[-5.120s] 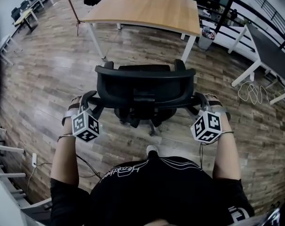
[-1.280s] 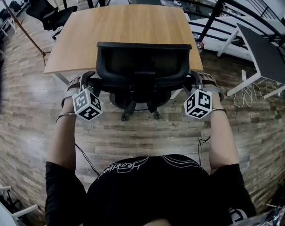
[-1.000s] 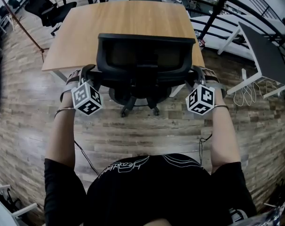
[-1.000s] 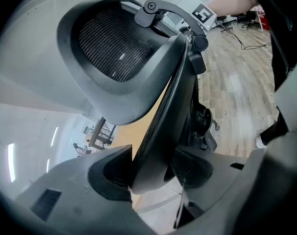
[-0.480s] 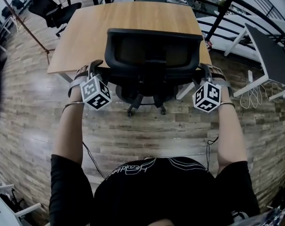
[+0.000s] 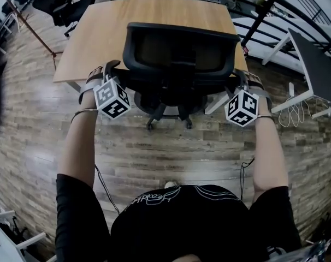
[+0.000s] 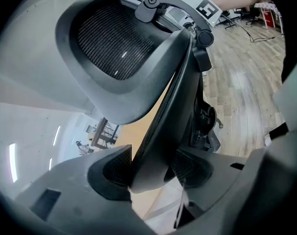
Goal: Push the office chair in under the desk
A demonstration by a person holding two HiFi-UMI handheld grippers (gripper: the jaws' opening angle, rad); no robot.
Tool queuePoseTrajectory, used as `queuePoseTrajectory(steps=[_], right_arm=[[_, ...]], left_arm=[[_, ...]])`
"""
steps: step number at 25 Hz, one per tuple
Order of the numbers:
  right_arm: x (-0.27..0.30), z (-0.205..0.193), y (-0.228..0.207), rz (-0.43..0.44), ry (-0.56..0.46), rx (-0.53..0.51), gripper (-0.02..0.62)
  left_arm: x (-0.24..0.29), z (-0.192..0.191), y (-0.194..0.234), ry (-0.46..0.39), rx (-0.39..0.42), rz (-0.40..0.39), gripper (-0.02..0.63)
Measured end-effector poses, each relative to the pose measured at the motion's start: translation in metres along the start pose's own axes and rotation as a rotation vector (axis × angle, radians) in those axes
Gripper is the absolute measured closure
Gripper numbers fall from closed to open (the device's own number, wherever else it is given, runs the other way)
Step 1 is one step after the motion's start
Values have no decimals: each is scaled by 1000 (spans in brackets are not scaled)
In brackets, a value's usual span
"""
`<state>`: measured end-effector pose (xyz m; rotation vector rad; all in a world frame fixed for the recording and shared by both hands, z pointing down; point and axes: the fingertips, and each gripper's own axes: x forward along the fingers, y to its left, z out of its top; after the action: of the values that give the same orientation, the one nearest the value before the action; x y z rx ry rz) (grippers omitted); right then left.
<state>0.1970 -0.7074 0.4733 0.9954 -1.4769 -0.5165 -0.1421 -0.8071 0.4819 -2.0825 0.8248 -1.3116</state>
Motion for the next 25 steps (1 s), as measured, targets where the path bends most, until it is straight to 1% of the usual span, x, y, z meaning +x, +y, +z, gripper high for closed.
queuePoseTrajectory(steps=[5,9,13,16,19,22,25], right_arm=[[9,-1,-6,8,5,-5,374],[17,-2,-4,26,9,-16,376],[27,-8,-4,20,70,-76,408],[31,-8,-5,33,66,-76,413],[32,-9,-2,38,69,-78,413],[32,-9,-2,26,67,-78,414],[33,-9,-4,17,64,-96,414]], left_arm=[[11,2,6,-1,0,10,376],[17,-1,7,28,12,11,376],[18,-1,10,45,19,23,376],[20,-1,11,68,13,29,376],[21,-2,8,82,7,22,376],[20,-3,8,91,5,12,376],[21,-3,8,108,7,-24,376]])
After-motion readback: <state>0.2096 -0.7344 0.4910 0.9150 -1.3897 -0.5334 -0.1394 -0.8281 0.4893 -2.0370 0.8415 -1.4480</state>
